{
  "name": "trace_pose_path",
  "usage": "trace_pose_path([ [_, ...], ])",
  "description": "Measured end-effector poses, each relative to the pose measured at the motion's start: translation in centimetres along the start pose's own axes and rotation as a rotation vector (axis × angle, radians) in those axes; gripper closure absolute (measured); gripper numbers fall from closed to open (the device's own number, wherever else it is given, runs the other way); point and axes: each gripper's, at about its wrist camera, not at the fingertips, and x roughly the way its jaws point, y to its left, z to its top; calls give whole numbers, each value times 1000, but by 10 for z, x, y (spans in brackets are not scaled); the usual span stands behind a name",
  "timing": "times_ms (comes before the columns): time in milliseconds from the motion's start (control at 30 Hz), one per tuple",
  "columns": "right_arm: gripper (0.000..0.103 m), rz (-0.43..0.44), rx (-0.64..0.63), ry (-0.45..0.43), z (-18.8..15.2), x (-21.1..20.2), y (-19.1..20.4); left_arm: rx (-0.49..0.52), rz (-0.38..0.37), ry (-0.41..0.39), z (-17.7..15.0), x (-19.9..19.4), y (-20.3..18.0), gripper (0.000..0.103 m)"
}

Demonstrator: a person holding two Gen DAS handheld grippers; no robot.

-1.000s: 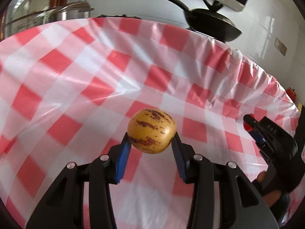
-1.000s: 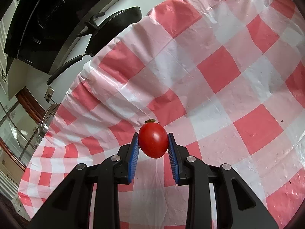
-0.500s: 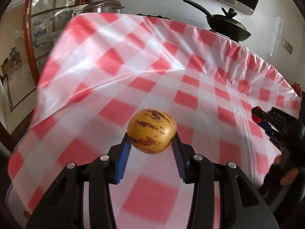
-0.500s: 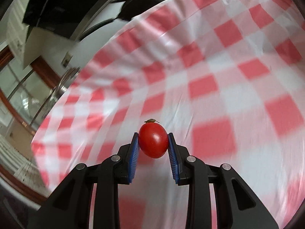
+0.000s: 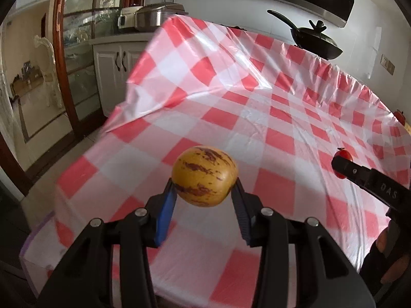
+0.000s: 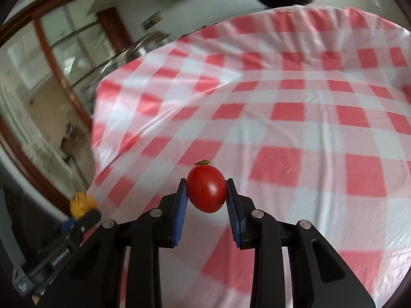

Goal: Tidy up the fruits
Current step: 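Carry the tomato and striped fruit off the table toward the white box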

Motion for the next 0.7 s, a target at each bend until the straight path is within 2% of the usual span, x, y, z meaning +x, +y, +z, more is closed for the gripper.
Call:
trace_pose_path([
  [367,73,62,-184,71,-35,2,67,13,51,-23,-22,-29,29,59],
  [700,73,163,-425,130,-80,-4,141,-74,133,-10,-61,-64,86,59],
])
